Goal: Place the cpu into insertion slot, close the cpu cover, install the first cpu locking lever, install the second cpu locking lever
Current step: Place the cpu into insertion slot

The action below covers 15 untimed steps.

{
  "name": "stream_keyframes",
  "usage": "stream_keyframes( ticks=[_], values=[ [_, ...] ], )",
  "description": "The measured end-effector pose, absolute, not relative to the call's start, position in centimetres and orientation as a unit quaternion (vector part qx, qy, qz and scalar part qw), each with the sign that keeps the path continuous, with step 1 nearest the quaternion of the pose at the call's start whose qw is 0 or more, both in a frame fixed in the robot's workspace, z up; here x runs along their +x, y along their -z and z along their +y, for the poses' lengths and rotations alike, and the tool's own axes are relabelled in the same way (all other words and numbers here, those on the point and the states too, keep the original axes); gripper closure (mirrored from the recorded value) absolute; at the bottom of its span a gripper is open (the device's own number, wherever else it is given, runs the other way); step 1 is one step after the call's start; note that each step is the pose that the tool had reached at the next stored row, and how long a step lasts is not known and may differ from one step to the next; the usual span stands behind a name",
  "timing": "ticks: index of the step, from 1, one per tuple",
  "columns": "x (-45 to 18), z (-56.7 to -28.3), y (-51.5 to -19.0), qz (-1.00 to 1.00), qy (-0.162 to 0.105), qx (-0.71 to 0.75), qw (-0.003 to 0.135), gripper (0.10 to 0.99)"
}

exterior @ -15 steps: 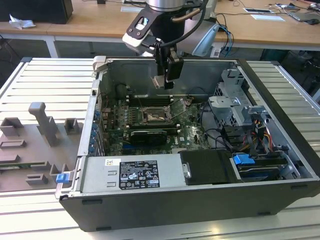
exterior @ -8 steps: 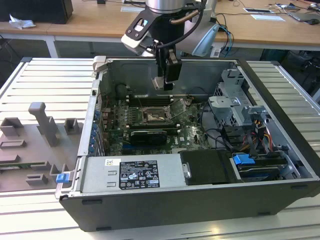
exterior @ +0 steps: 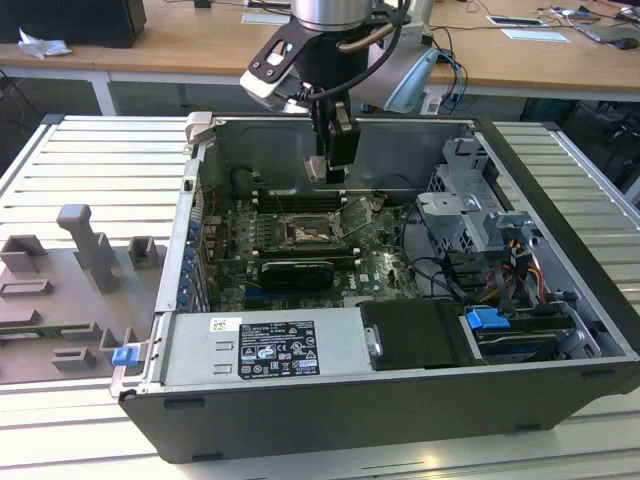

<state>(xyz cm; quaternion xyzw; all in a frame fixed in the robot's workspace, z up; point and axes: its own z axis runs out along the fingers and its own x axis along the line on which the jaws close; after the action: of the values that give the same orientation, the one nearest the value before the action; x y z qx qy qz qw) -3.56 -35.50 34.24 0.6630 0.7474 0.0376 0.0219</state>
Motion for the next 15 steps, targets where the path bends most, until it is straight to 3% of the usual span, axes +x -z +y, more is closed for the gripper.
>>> stream_keyframes(
  ticks=[15],
  values=[
    [-3.57, -35.49, -33.42, 0.727, -0.037, 0.685, 0.023, 0.545]
  ],
)
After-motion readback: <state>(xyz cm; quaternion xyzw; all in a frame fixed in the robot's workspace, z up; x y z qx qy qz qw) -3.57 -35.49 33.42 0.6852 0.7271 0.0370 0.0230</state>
